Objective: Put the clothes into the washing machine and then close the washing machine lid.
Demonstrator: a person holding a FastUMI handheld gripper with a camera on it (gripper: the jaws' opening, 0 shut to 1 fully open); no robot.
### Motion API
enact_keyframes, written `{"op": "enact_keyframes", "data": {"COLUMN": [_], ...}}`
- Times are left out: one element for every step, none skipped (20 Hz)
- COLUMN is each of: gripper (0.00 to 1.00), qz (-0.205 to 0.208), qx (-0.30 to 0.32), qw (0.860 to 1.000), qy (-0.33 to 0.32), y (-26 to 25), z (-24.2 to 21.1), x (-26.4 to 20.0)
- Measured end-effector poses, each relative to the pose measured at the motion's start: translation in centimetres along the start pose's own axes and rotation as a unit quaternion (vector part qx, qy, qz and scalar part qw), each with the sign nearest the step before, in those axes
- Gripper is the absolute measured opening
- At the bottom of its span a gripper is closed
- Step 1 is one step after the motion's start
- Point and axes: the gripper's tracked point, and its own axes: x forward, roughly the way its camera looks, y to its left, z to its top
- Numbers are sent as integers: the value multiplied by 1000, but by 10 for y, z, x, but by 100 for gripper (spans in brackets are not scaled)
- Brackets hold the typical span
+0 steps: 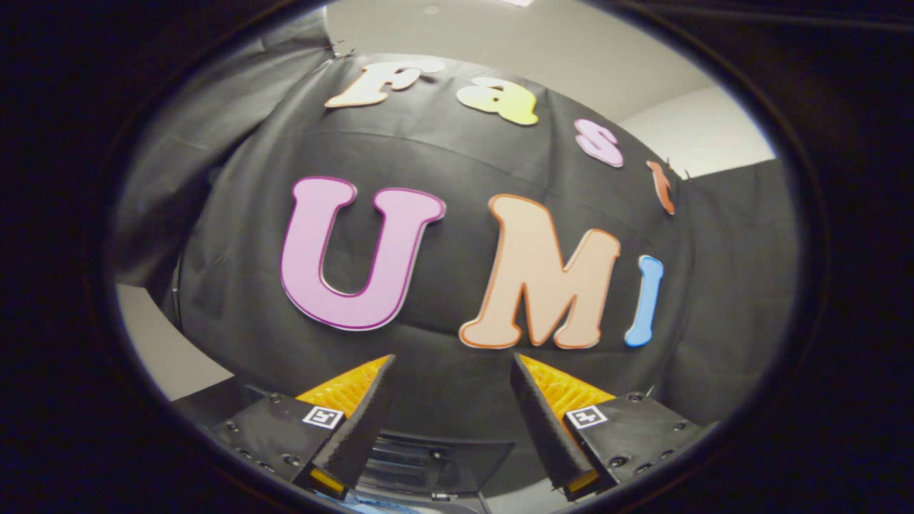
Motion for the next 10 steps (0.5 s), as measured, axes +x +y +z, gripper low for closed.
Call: {"op": "enact_keyframes", "data": {"gripper": [97, 97, 97, 97, 97, 97, 97, 97, 97, 97], "qz": [6, 12, 11, 8, 7, 14, 19, 23, 27, 27], "qx": [9, 26, 43, 64, 90, 107, 106, 99, 92, 88], "qw": [1000, 1000, 999, 998, 996, 993, 992, 992, 990, 989], "qy": [0, 2, 5, 12, 25, 40, 58, 79, 99, 111], "y": [14, 27, 36, 42, 49, 59, 66, 70, 74, 76], "z": [-1, -4, -8, -14, -25, -36, -51, -64, -78, -88], "x": [8, 14, 19, 24, 32, 38, 44, 51, 55, 58]}}
